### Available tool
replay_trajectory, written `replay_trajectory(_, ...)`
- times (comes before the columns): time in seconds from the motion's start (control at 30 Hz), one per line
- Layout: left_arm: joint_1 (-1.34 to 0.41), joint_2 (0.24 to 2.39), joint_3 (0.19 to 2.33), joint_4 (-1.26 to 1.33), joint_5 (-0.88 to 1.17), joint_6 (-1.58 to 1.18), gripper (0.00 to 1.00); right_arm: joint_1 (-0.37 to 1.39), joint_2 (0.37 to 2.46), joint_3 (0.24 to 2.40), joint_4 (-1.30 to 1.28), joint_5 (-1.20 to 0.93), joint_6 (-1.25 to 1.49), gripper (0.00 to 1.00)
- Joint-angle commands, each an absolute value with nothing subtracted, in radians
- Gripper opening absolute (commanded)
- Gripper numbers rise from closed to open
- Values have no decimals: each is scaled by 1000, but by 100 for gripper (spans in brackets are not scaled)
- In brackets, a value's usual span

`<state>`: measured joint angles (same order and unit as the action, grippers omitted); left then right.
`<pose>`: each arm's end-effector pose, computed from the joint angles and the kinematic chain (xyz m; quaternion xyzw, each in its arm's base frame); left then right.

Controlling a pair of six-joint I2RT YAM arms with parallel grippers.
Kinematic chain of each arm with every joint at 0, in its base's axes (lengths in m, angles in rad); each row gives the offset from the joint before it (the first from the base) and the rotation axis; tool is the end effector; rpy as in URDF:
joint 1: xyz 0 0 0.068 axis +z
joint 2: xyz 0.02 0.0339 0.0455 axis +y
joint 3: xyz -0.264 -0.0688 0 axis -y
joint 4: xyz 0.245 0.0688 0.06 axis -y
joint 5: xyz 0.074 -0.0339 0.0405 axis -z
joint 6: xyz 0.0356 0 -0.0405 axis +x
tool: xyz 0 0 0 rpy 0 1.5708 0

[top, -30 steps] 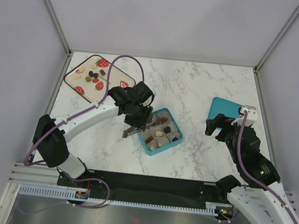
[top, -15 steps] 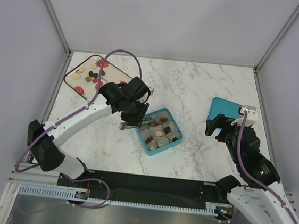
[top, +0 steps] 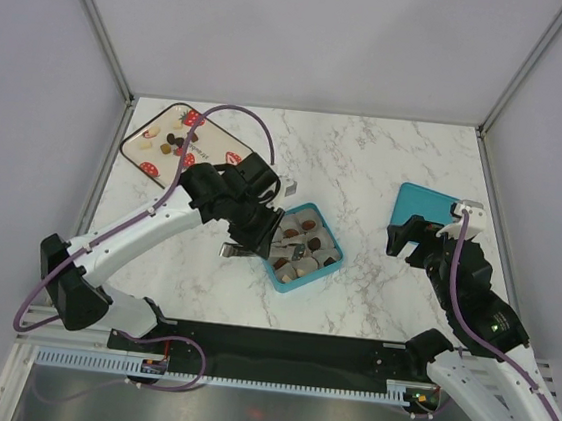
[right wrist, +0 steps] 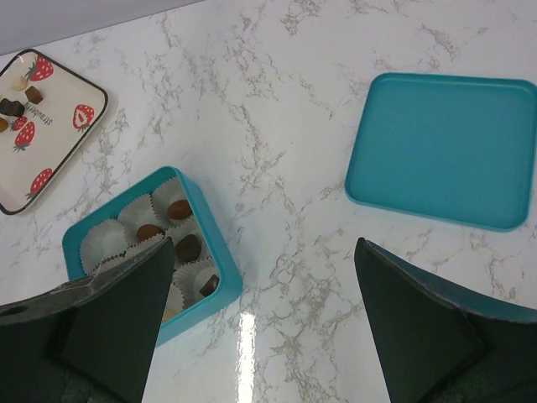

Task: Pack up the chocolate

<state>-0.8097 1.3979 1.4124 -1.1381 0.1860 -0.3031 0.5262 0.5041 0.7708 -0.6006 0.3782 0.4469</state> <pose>0.1786 -0.1970 0.3388 0.2632 0.9348 -0.1935 0.1397 0.1022 0.0441 0.3284 0.0772 0.8039 0.1309 0.5750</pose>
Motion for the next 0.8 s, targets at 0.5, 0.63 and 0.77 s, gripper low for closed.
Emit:
replay_trajectory(0.5,-825,1459,1370,-1177,65,-275,38,526,496,807,-598,383,456,96)
replay_trajectory(0.63,-827,1474,1382,-1177,23,-285,38,526,492,808,-600,387,453,97)
replay_trajectory(0.77,-827,1479,1399,-1183,5,-291,37,526,488,810,-609,394,446,97)
